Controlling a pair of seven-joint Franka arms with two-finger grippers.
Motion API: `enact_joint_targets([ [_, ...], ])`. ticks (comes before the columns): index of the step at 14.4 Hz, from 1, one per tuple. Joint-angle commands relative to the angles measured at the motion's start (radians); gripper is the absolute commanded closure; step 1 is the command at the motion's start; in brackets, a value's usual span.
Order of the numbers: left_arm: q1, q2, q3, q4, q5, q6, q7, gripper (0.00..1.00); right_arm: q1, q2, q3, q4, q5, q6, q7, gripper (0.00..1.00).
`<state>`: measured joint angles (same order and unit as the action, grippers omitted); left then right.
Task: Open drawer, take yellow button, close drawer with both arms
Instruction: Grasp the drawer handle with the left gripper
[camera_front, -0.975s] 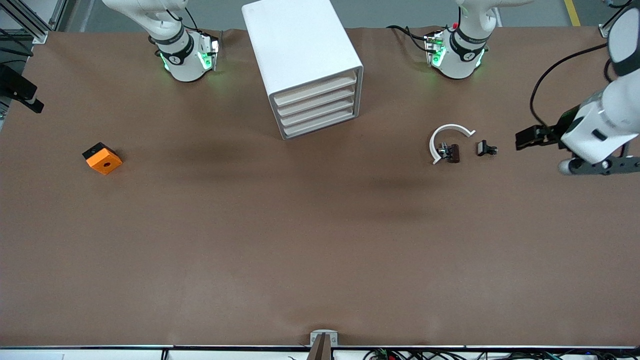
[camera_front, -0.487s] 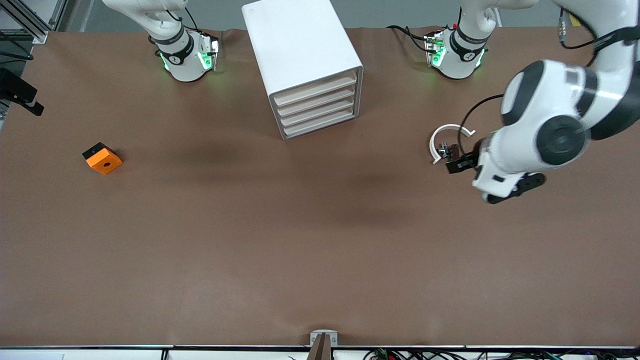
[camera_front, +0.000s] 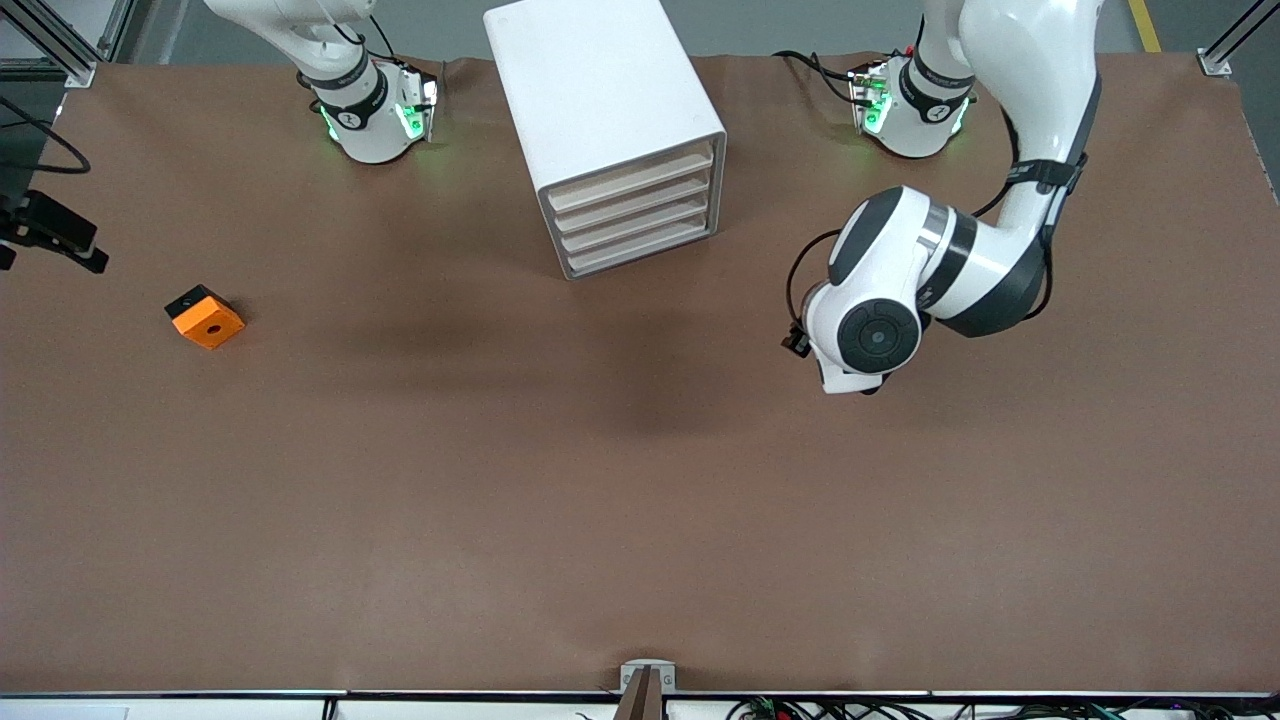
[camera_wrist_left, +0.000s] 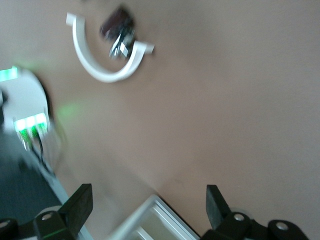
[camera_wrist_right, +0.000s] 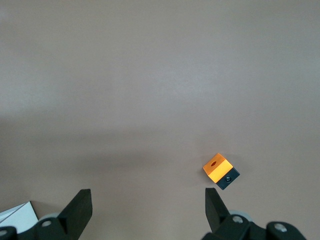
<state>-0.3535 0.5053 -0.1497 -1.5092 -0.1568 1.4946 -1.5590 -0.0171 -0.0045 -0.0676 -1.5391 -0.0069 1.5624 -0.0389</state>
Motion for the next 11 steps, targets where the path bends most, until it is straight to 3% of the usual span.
enact_joint_targets([
  [1, -0.004, 0.036, 0.007, 0.035, -0.137, -0.014, -0.246, 0.0, 0.0, 0.026, 0.005, 0.03, -0.015, -0.012, -0.001, 0.0],
  [6, -0.041, 0.091, 0.006, 0.029, -0.361, -0.022, -0.548, 0.0, -0.006, 0.112, 0.005, 0.03, -0.013, -0.007, 0.002, 0.0],
  [11, -0.07, 0.163, 0.004, 0.024, -0.567, -0.056, -0.613, 0.0, -0.007, 0.138, 0.003, 0.031, -0.013, -0.004, -0.001, 0.0],
])
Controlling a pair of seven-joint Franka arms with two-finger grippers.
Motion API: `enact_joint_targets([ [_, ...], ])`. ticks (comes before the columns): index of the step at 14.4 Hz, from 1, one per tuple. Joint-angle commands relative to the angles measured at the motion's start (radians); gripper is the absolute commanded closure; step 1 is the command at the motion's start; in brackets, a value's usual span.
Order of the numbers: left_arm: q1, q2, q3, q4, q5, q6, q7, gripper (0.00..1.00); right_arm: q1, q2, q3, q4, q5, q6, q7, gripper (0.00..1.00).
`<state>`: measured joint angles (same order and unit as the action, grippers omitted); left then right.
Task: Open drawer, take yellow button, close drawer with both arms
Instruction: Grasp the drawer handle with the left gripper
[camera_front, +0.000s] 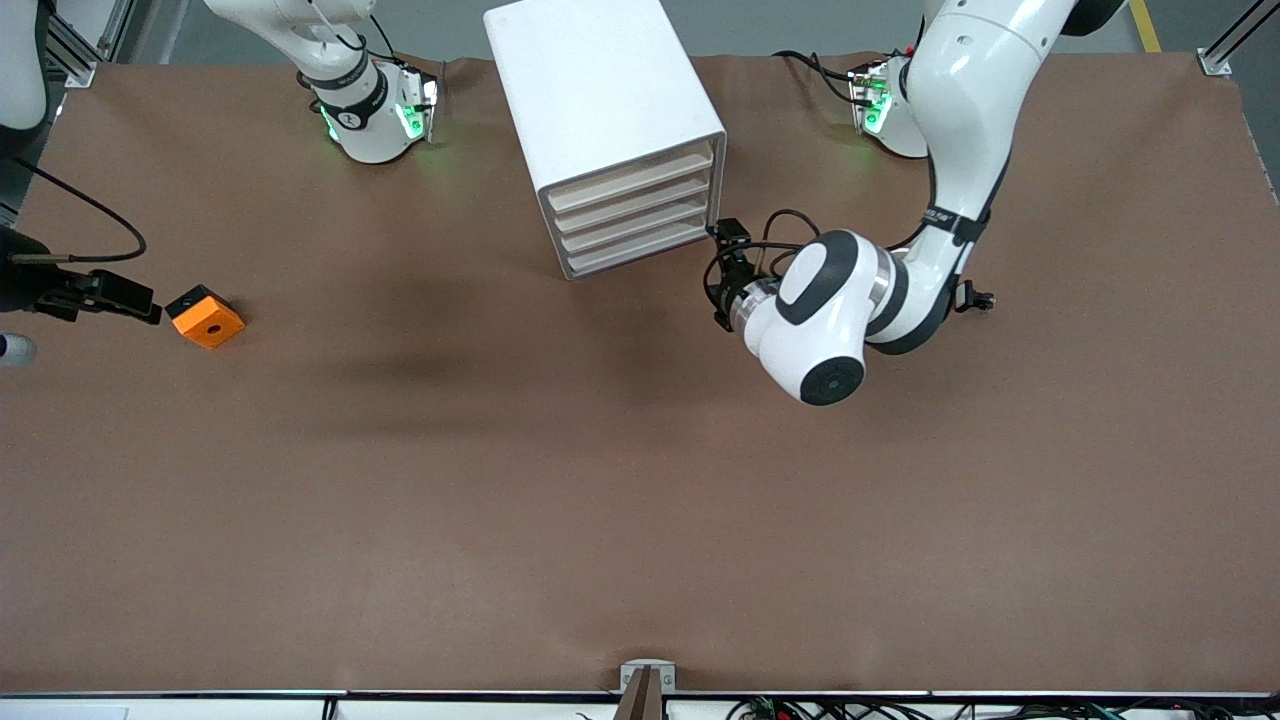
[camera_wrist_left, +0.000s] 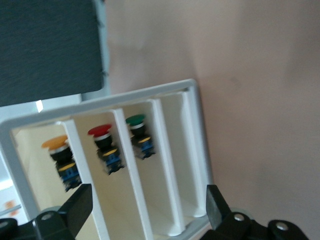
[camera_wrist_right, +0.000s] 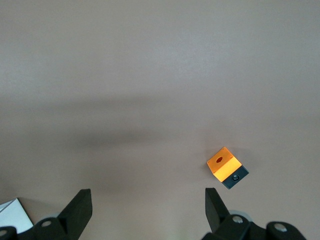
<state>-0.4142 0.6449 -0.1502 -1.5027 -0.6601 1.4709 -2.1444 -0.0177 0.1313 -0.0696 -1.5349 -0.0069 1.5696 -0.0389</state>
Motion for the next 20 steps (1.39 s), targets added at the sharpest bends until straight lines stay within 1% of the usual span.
enact_joint_targets([
  [1, -0.023, 0.035, 0.004, 0.018, -0.094, -0.032, -0.044, 0.0, -0.008, 0.002, 0.005, 0.027, -0.007, -0.01, -0.001, 0.0],
  [2, -0.04, 0.041, 0.004, 0.018, -0.123, -0.031, -0.064, 0.0, -0.008, 0.002, 0.005, 0.027, -0.005, -0.011, -0.001, 0.0],
  [5, -0.081, 0.061, 0.004, 0.018, -0.144, -0.035, -0.101, 0.0, -0.007, 0.002, 0.005, 0.027, -0.015, -0.014, -0.004, 0.0],
  [7, -0.106, 0.07, 0.004, 0.016, -0.186, -0.052, -0.109, 0.0, -0.004, 0.002, 0.005, 0.029, -0.016, -0.014, -0.004, 0.0],
  [10, -0.106, 0.099, 0.004, 0.016, -0.272, -0.066, -0.123, 0.02, -0.007, 0.002, 0.005, 0.027, -0.008, -0.017, -0.001, 0.0],
  [13, -0.121, 0.105, 0.003, 0.016, -0.282, -0.067, -0.135, 0.02, -0.005, 0.002, 0.005, 0.027, -0.01, -0.016, -0.001, 0.0],
  [14, -0.133, 0.108, 0.003, 0.018, -0.295, -0.07, -0.144, 0.09, -0.005, 0.002, 0.005, 0.027, -0.01, -0.016, -0.001, 0.0],
  [16, -0.141, 0.116, 0.003, 0.016, -0.328, -0.08, -0.158, 0.11, -0.007, 0.002, 0.005, 0.027, -0.013, -0.017, -0.001, 0.0],
  [18, -0.155, 0.121, 0.003, 0.016, -0.329, -0.093, -0.179, 0.14, -0.008, 0.002, 0.005, 0.027, -0.01, -0.017, -0.001, 0.0],
  [19, -0.164, 0.122, 0.003, 0.016, -0.329, -0.095, -0.186, 0.19, -0.01, 0.002, 0.005, 0.027, -0.01, -0.017, -0.001, 0.0],
  [20, -0.167, 0.125, 0.003, 0.016, -0.329, -0.095, -0.193, 0.3, -0.008, 0.002, 0.005, 0.027, -0.01, -0.017, -0.001, 0.0],
])
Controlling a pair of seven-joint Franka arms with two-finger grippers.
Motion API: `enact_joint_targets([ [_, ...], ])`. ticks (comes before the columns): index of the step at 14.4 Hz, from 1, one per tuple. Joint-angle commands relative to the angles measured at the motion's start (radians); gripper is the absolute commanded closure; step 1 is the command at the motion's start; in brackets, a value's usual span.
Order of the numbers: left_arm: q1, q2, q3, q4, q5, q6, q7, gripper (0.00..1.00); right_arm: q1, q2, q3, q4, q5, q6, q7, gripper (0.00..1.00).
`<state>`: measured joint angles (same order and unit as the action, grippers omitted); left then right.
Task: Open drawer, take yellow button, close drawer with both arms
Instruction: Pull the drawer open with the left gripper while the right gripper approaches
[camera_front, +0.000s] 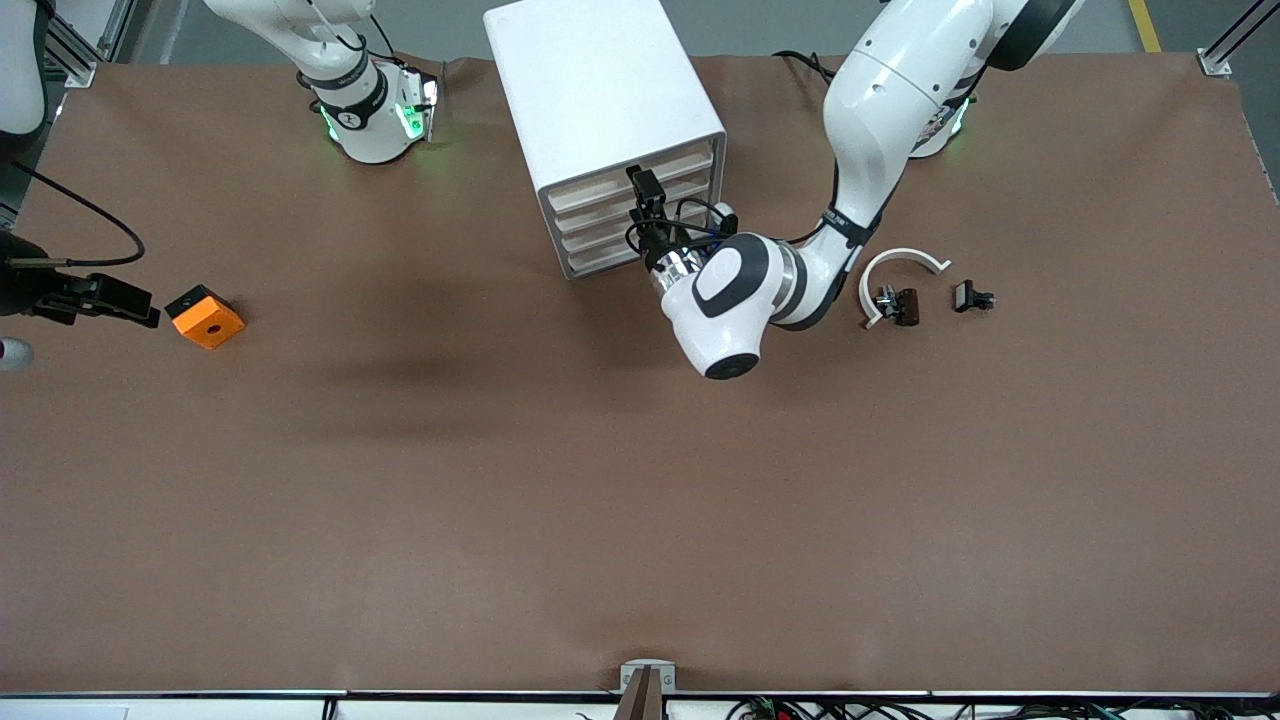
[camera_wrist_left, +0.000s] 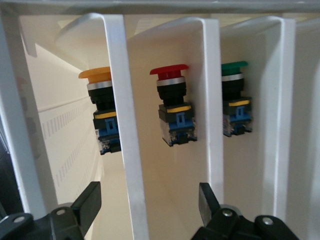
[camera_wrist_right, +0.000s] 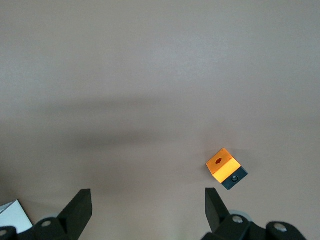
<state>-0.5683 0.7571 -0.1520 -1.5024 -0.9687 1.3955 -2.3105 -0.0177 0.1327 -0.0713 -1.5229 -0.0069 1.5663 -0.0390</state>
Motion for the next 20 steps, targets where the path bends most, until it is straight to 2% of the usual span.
enact_joint_targets([
  [1, -0.013, 0.021, 0.005, 0.016, -0.022, -0.02, -0.035, 0.36, -0.008, 0.001, 0.007, 0.013, -0.01, -0.012, -0.001, 0.0],
  [4, -0.013, 0.034, 0.006, 0.018, -0.03, -0.02, -0.046, 0.59, -0.008, 0.001, 0.007, 0.015, -0.01, -0.011, -0.001, 0.0],
  [8, 0.007, 0.03, 0.012, 0.024, -0.03, -0.02, -0.078, 0.76, -0.01, 0.001, 0.007, 0.015, 0.005, -0.006, 0.011, 0.0],
  [9, 0.007, 0.031, 0.015, 0.024, -0.03, -0.02, -0.079, 0.85, -0.008, 0.001, 0.005, 0.015, 0.01, -0.006, 0.01, 0.0],
  [12, 0.008, 0.03, 0.017, 0.025, -0.028, -0.02, -0.099, 0.99, -0.005, 0.001, 0.005, 0.015, 0.008, -0.006, 0.01, 0.0],
  [20, 0.039, 0.034, 0.045, 0.027, -0.025, -0.017, -0.132, 1.0, -0.004, 0.001, 0.007, 0.015, 0.008, -0.006, 0.013, 0.0],
])
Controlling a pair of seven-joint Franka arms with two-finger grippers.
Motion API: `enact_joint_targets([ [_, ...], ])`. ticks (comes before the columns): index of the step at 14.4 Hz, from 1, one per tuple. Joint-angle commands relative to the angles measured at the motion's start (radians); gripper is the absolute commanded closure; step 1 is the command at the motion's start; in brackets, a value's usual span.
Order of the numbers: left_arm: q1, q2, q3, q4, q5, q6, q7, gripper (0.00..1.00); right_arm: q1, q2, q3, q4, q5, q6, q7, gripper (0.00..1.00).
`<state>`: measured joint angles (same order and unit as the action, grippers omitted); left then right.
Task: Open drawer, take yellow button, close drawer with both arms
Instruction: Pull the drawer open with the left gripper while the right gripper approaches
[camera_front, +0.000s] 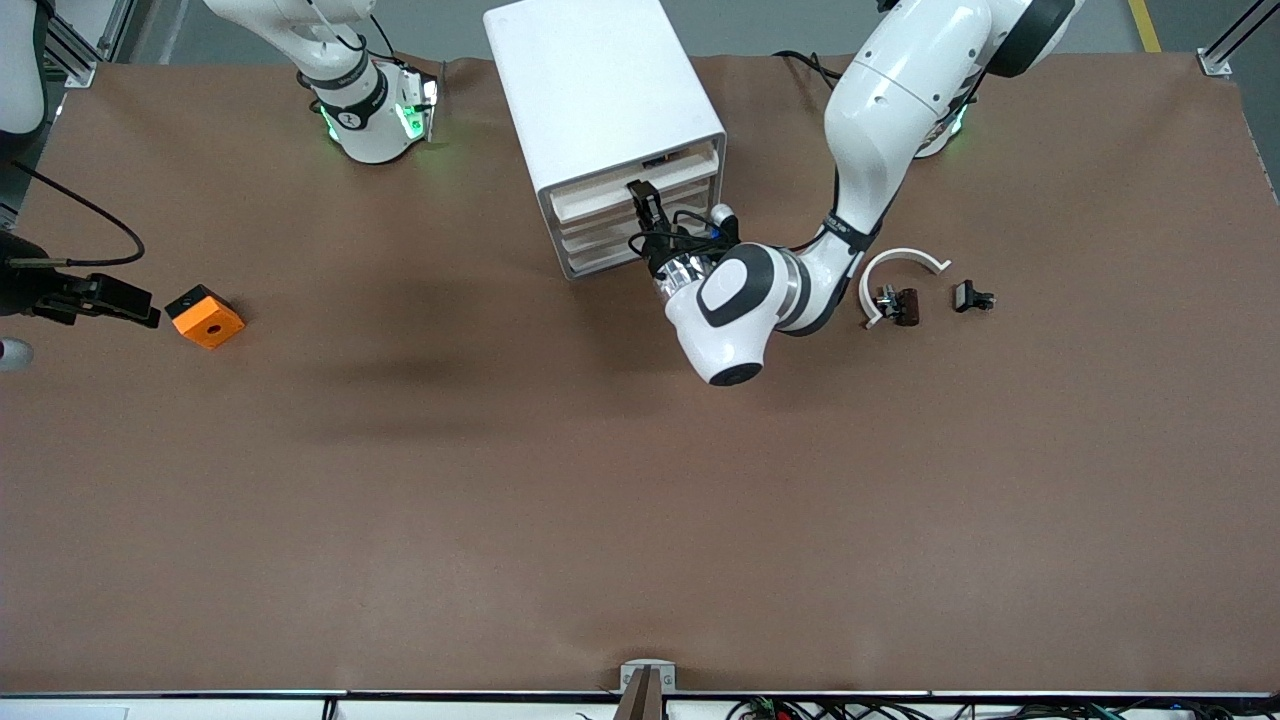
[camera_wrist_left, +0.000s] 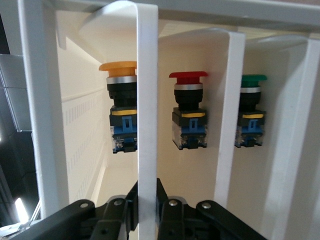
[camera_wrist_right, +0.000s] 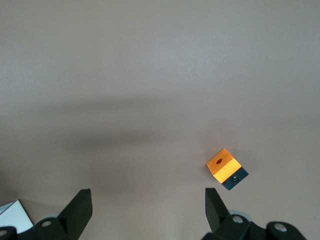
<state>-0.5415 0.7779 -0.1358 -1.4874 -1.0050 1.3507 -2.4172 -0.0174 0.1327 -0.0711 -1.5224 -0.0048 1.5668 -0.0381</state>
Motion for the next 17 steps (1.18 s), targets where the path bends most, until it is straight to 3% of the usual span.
enact_joint_targets([
  [1, 0.023, 0.015, 0.035, 0.013, 0.012, 0.031, -0.023, 1.0, 0.0, 0.001, 0.007, 0.014, 0.005, -0.007, 0.014, 0.0],
  [10, 0.067, 0.033, 0.042, 0.062, 0.012, 0.068, 0.02, 0.98, 0.088, -0.002, 0.011, 0.016, 0.005, -0.019, 0.36, 0.0],
  [17, 0.097, 0.04, 0.042, 0.088, 0.008, 0.125, 0.047, 0.91, 0.293, -0.005, 0.013, 0.016, 0.0, -0.036, 0.749, 0.0],
])
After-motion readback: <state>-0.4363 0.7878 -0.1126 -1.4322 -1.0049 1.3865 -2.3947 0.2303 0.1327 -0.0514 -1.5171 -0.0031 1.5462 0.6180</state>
